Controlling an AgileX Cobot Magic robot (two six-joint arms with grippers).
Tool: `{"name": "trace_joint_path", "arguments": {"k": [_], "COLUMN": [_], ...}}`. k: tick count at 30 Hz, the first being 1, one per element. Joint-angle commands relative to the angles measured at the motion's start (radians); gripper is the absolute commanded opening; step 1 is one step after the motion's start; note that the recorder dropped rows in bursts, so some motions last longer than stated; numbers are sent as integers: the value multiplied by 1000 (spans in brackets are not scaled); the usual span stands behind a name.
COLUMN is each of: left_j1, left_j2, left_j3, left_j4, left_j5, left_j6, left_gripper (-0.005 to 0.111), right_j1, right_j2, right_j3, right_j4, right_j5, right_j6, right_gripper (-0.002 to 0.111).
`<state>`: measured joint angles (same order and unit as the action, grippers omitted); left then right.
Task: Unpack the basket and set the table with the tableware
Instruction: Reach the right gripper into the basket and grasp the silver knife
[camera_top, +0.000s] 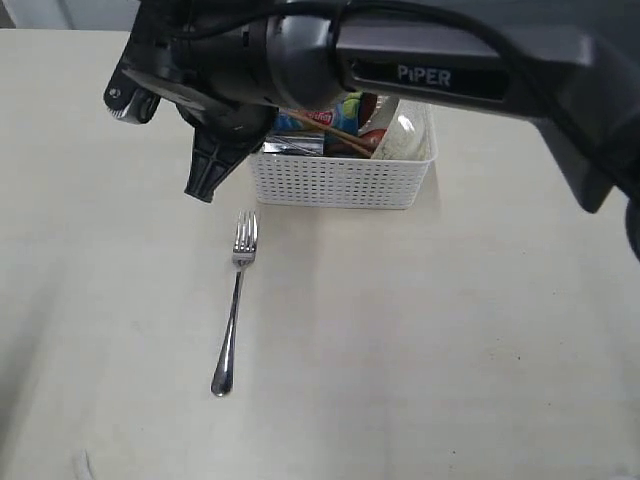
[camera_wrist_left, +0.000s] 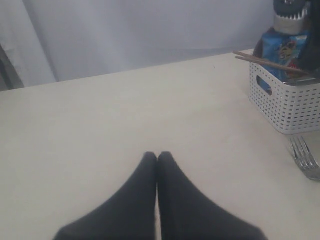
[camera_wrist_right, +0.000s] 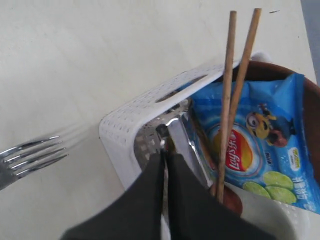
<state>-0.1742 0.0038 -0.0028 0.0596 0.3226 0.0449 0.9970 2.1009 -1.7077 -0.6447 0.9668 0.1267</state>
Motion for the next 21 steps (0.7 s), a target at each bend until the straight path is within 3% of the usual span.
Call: {"name": "trace_joint_path", "arguments": {"k": [1, 21], "left_j1": [2, 2], "left_j2": [-4, -4], "left_j3": [3, 3], "left_j4": [-9, -9], "left_j5": [-1, -1], "left_j6": [0, 0], "left_gripper": [0, 0], "right_j1": [-3, -3], "right_j2": [-49, -212], "right_j3": [-1, -1], "right_j4": [0, -11], "right_j5": [9, -115], "right_j6": [8, 79], "right_gripper": [0, 0]}}
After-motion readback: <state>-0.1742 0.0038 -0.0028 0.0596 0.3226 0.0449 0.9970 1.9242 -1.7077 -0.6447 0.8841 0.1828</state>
